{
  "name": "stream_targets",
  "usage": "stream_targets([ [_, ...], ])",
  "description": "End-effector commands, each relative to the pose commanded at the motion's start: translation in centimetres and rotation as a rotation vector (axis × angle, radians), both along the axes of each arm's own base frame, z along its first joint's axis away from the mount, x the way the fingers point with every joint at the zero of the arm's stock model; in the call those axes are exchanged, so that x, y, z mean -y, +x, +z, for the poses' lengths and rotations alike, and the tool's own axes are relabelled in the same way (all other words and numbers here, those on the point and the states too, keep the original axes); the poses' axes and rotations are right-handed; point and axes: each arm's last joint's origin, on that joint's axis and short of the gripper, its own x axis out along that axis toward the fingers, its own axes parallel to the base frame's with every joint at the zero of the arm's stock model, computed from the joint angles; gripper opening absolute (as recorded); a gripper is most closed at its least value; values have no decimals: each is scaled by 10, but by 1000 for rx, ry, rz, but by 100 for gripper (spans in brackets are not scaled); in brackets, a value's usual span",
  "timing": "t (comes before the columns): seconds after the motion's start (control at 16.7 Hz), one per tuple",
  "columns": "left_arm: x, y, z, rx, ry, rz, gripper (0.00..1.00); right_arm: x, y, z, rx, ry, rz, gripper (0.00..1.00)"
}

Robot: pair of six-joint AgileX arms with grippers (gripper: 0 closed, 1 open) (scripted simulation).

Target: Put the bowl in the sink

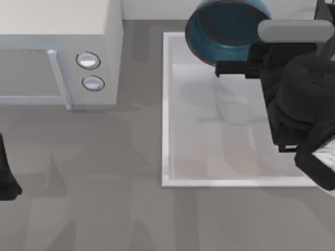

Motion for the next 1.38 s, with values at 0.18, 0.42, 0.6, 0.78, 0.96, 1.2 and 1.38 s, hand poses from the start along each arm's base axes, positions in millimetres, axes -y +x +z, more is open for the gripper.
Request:
stream_targets([
  [0.18,0,0,0,0,0,0,100,-5,3,-17,-6,-5,9,0],
  [0.42,0,0,0,0,0,0,100,-12,9,-67,-6,-7,10,0],
  [0.6,0,0,0,0,0,0,100,-10,7,-107,10,5,6,0],
  [0.78,0,0,0,0,0,0,100,-4,1,-136,9,4,4,0],
  [0.96,0,0,0,0,0,0,100,0,-2,-149,3,0,2,0],
  [1.2,0,0,0,0,0,0,100,0,-2,-149,3,0,2,0],
  [1.38,0,0,0,0,0,0,100,0,-2,-149,3,0,2,23],
])
